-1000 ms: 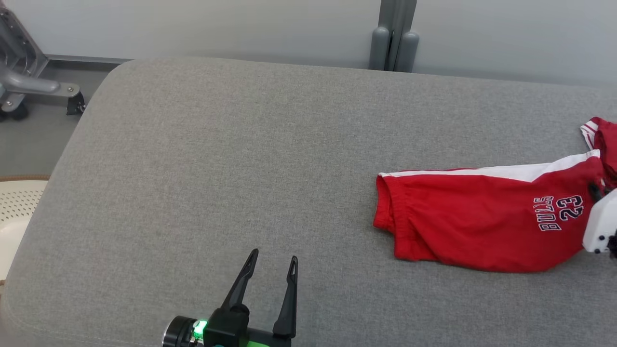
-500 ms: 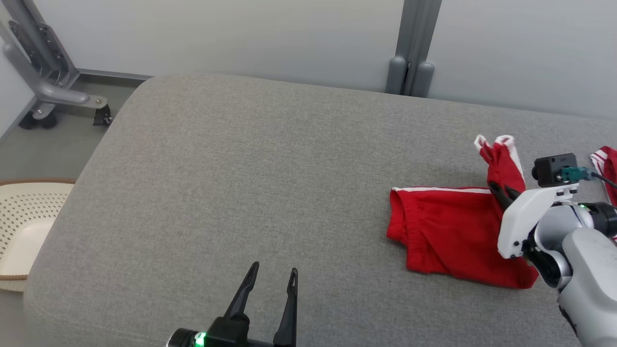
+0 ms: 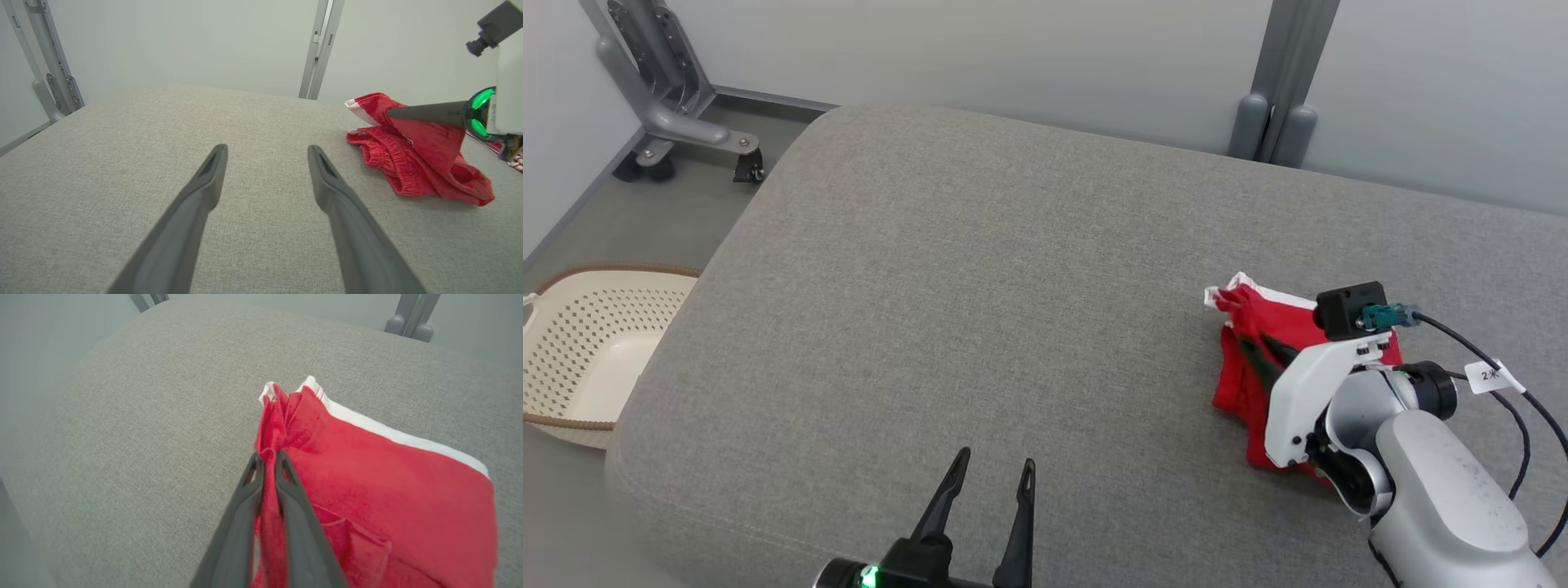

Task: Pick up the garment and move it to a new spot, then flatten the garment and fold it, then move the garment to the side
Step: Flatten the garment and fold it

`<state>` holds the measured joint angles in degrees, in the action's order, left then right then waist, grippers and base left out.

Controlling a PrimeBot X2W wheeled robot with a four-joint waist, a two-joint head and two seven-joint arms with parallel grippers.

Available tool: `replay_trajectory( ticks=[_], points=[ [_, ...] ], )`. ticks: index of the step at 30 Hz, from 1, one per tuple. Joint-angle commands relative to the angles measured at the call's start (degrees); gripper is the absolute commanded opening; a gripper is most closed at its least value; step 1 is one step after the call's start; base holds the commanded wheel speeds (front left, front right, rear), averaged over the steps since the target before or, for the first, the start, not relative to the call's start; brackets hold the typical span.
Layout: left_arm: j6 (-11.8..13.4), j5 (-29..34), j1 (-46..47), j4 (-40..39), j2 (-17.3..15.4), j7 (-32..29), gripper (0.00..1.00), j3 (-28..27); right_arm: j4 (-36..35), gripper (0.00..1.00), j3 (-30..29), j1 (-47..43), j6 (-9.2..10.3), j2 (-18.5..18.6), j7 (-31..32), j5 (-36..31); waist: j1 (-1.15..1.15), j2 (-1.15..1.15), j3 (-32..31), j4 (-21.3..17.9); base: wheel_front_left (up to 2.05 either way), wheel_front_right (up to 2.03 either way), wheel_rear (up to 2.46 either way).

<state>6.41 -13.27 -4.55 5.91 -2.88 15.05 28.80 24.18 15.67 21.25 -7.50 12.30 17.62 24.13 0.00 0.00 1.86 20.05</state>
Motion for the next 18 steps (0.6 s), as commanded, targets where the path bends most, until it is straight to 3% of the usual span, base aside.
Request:
replay_trajectory(
  ticks=[1, 5, 13, 18],
  points=[
    [-0.1, -0.1, 0.7, 0.3, -0.1, 0.1, 1.0, 0.0, -0.8, 1.0, 0.0, -1.0, 0.02, -0.9, -1.0, 0.7, 0.0, 0.0, -0.3, 0.1, 0.0, 0.0, 0.0],
    [0.0, 0.0, -0.3, 0.7, -0.1, 0.1, 1.0, -0.2, -3.7, 1.0, -1.9, -2.2, 0.03, -1.1, -4.1, 4.1, 0.0, 0.0, -1.9, -0.7, 0.0, 0.0, 0.0],
    [-0.7, 1.1, -2.3, 0.7, -0.1, 0.1, 1.0, -1.1, -9.4, 1.0, -7.7, -8.2, 0.01, 5.9, -9.5, 5.6, 0.0, 0.0, -4.3, -4.1, 0.0, 0.0, 0.0],
    [-0.8, 1.4, -2.8, 0.5, -0.1, 0.1, 1.0, -2.1, -10.8, 1.0, -7.7, -13.7, 0.0, 9.5, -14.1, 7.2, 0.0, 0.0, -5.1, -6.8, 0.0, 0.0, 0.0]
  ],
)
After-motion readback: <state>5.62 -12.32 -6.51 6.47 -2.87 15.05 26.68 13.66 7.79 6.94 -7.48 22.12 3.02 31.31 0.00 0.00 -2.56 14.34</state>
